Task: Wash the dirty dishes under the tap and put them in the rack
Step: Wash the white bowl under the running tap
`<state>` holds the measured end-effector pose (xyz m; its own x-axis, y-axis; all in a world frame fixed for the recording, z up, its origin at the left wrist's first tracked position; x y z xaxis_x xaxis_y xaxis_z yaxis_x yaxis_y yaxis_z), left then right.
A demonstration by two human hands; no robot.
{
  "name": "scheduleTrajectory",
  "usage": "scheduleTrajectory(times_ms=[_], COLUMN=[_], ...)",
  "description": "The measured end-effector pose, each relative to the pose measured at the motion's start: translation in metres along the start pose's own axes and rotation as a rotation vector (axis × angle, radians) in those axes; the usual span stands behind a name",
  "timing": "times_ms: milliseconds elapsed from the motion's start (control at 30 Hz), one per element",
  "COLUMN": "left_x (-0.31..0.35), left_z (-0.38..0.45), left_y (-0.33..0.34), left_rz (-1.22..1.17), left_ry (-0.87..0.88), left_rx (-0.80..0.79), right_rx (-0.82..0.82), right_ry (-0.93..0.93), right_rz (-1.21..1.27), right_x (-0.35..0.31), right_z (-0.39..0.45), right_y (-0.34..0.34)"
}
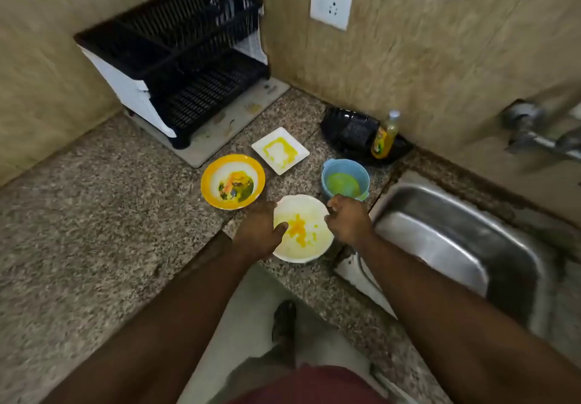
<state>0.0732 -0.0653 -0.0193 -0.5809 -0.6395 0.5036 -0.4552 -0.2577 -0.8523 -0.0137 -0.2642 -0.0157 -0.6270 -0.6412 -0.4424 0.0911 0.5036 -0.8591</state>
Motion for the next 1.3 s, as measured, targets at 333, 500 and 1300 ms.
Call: scheduleTrajectory(times_ms=[333, 500, 1300], left_x=[-0.035, -0.045, 0.278], left_z=[0.023, 0.030, 0.152], left_y=[0.016, 0.023, 0.118], left_rz=[-0.077, -0.269, -0.921], left_ry=[-0.318, -0.378, -0.191], left_rx=[-0.078, -0.065, -0.134], right_rx=[-0.223, -0.167, 0.460], right_ry=[0.203, 0.203, 0.496], right_rz=[0.140, 0.217, 0.632], right_x=[0.027, 0.032, 0.302], right_z=[0.008, -0.003, -0.043], right_y=[0.050, 0.031, -0.233])
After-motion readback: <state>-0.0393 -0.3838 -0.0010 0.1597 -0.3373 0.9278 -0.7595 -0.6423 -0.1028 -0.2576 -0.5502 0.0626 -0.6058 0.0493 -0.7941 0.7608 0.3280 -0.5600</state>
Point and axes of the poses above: each hand's wrist, its own z-axis towards the middle knuckle, its own y-axis out of the palm, x = y × z, the point moved 10 cm from there along z, towards the middle knuckle, and after that the axes turned 6 degrees about y, right-handed, at the moved point
